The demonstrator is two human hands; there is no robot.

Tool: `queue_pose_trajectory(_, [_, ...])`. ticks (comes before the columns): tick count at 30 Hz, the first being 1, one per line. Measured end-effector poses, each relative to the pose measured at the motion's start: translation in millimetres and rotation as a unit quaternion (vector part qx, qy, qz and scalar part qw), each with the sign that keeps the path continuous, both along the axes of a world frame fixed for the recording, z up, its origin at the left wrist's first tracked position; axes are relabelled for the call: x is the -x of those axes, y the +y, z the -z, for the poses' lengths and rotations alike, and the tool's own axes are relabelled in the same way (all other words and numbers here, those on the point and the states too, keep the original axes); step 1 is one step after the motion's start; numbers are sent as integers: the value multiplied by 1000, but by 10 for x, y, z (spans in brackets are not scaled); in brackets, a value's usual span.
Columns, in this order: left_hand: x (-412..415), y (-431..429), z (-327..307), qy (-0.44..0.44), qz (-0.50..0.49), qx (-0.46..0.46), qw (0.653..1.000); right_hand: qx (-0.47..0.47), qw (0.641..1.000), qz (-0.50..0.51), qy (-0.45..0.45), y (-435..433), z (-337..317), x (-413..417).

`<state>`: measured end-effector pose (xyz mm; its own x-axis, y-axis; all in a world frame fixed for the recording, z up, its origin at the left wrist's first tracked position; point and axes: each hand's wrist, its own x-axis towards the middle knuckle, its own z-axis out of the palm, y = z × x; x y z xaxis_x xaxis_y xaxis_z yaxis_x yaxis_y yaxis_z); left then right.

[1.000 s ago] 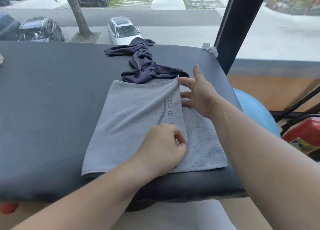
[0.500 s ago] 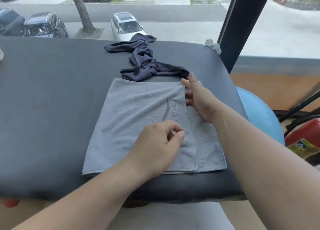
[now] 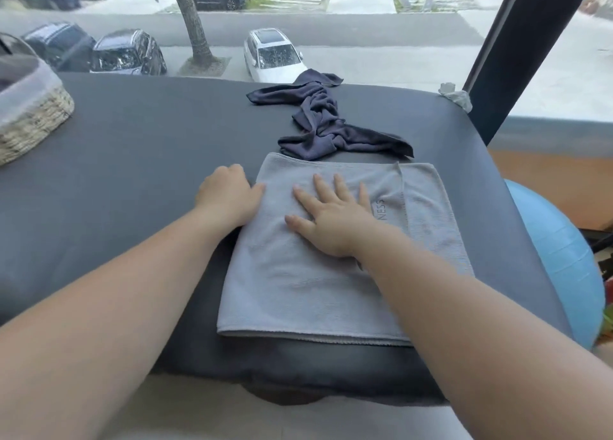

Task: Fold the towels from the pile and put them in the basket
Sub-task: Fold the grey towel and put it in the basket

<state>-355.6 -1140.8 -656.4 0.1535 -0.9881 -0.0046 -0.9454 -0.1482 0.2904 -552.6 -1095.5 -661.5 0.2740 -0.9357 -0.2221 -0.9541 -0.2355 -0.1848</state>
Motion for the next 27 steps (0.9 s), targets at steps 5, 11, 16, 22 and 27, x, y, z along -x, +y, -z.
queue_pose_trajectory(5, [115,-222,65,-56,46,31,997,52,999,10,-4,31,139,0])
queue_pose_trajectory(11, [-77,-208,159,-155,106,105,976,64,998,21,19,56,117,-258])
queue_pose_trajectory(16, [-537,-344,112,-212,121,125,962,56,998,28,-10,56,131,-811])
queue_pose_trajectory(22, [-985,-473,-27,-256,121,122,951,53,997,46,-20,-41,64,-1145])
queue_pose_trajectory(27, [-896,-67,-285,-205,117,111,965,31,993,115,-1,-65,48,-798])
